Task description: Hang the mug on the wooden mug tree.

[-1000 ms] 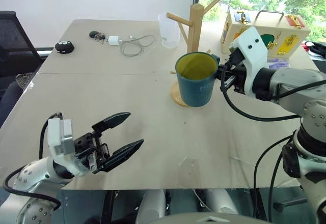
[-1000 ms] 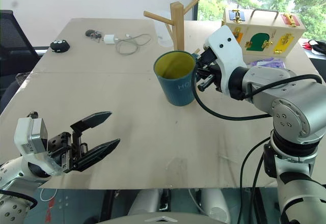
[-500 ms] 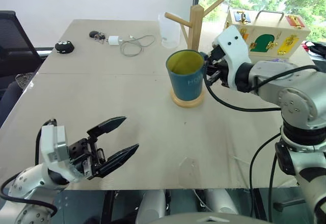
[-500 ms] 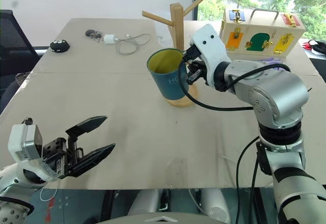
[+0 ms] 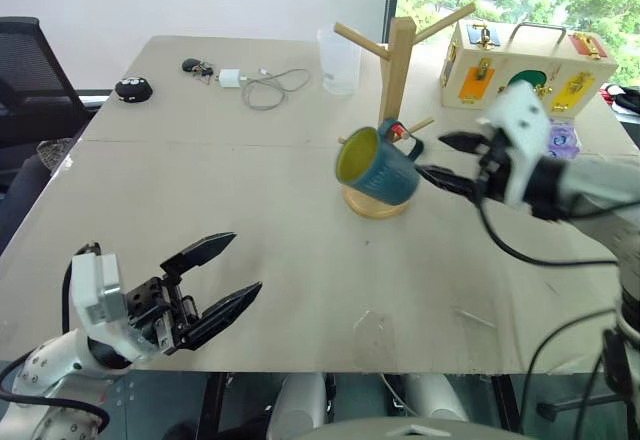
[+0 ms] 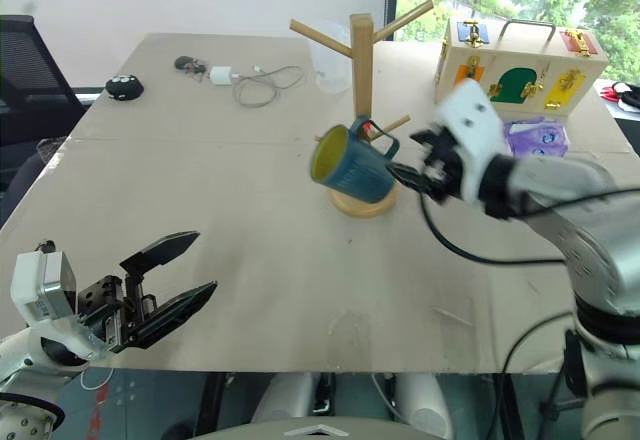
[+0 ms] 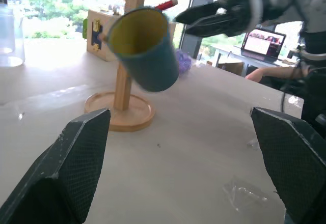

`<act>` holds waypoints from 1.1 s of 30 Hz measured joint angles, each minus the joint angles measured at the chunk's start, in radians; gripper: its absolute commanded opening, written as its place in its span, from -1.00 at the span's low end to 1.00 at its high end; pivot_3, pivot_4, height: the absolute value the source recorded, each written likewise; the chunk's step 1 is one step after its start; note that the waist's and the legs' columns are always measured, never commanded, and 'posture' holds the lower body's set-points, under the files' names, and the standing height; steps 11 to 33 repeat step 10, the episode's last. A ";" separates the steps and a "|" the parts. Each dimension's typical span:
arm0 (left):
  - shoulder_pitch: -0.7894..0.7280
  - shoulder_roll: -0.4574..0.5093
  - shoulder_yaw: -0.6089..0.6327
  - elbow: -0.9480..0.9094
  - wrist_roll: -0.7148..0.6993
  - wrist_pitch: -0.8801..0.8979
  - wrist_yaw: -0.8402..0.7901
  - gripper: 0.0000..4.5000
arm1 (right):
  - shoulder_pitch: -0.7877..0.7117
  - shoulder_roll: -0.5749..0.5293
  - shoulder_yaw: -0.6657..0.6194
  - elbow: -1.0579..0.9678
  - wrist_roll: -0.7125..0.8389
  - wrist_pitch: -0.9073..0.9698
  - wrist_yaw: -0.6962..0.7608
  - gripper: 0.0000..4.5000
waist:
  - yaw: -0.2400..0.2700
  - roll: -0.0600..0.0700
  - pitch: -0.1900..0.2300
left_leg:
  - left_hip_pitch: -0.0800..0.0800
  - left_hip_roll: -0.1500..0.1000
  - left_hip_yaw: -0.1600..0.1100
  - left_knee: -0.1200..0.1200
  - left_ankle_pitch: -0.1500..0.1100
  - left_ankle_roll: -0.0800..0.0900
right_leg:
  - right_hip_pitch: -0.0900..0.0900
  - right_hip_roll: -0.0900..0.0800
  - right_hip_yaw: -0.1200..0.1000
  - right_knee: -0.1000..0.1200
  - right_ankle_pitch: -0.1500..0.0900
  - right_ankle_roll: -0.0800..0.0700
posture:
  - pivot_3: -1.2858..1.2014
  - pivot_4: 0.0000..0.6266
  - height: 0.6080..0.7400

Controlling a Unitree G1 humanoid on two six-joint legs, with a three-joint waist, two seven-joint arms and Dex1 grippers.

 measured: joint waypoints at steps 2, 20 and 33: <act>-0.009 0.007 -0.007 0.014 0.029 0.003 0.015 1.00 | 0.130 -0.026 -0.062 -0.007 0.004 -0.067 0.061 0.31 | 0.000 0.000 0.000 | 0.001 0.000 0.000 0.000 0.000 0.000 | 0.000 0.000 0.000 0.000 0.000 0.000 | 0.03 -0.52 1.00; -0.019 0.038 -0.035 0.057 0.119 0.071 0.113 1.00 | 0.670 -0.060 -0.242 0.089 -0.144 -0.457 0.259 0.31 | -0.004 0.000 0.000 | 0.011 0.001 0.002 0.001 0.000 0.000 | 0.009 0.001 0.003 0.001 -0.003 -0.001 | 0.03 -0.52 1.00; -0.019 0.038 -0.035 0.057 0.119 0.071 0.113 1.00 | 0.670 -0.060 -0.242 0.089 -0.144 -0.457 0.259 0.31 | -0.004 0.000 0.000 | 0.011 0.001 0.002 0.001 0.000 0.000 | 0.009 0.001 0.003 0.001 -0.003 -0.001 | 0.03 -0.52 1.00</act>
